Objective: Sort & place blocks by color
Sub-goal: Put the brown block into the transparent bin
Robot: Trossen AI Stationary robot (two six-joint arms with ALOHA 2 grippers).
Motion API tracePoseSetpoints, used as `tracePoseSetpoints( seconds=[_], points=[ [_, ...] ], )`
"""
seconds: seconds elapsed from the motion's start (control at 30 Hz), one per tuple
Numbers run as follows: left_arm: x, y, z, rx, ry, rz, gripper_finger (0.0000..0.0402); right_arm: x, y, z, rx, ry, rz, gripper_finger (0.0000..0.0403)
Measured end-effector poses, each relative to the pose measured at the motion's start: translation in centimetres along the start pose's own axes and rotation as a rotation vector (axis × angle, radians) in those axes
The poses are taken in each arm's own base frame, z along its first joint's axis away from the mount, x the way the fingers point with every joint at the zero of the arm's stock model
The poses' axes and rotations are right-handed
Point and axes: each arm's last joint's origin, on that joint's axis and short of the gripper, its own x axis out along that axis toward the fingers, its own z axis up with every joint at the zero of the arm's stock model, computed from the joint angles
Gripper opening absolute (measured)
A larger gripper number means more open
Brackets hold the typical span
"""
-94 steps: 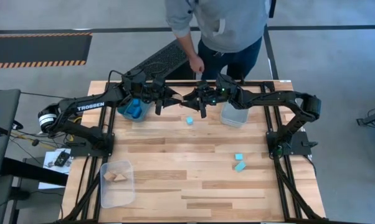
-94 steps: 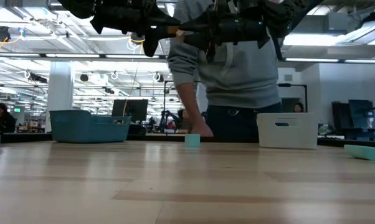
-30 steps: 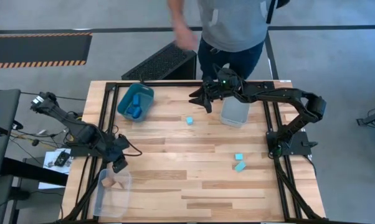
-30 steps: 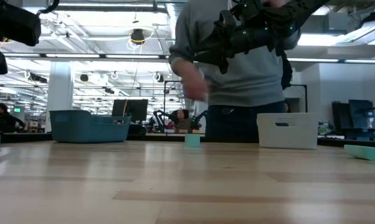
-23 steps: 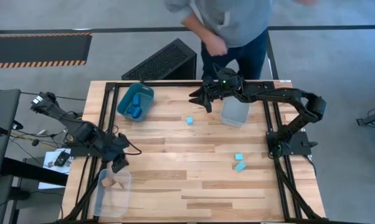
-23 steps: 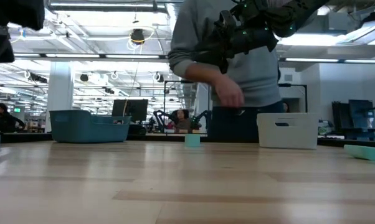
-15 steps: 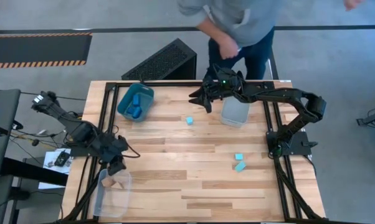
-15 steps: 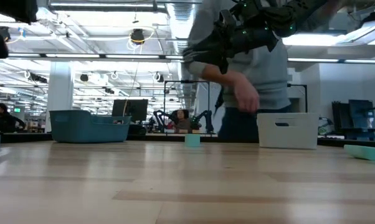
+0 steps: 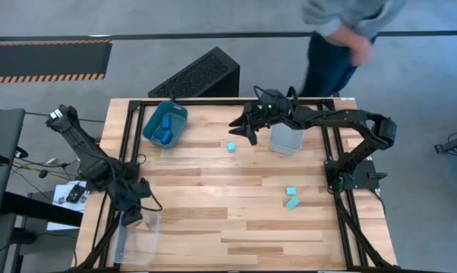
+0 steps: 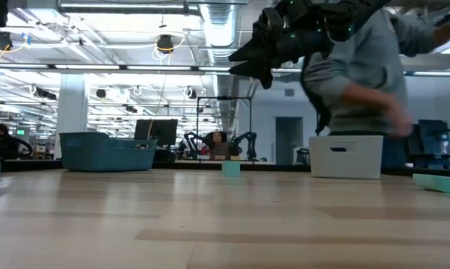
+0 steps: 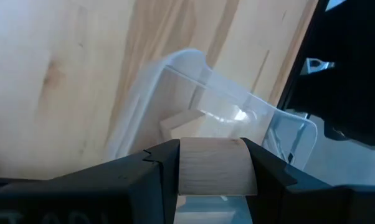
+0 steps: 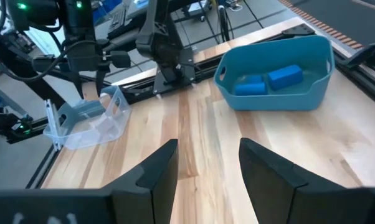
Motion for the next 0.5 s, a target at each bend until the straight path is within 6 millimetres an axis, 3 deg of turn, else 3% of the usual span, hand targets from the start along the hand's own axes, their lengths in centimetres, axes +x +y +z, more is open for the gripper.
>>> tracePoseSetpoints(
  seconds=[0.5],
  points=[
    [3.5,-1.8,-0.6,0.032,0.075,0.085,0.0119,0.2,0.3,-0.1,-0.004,0.006,0.008,0.0191]
  ],
)
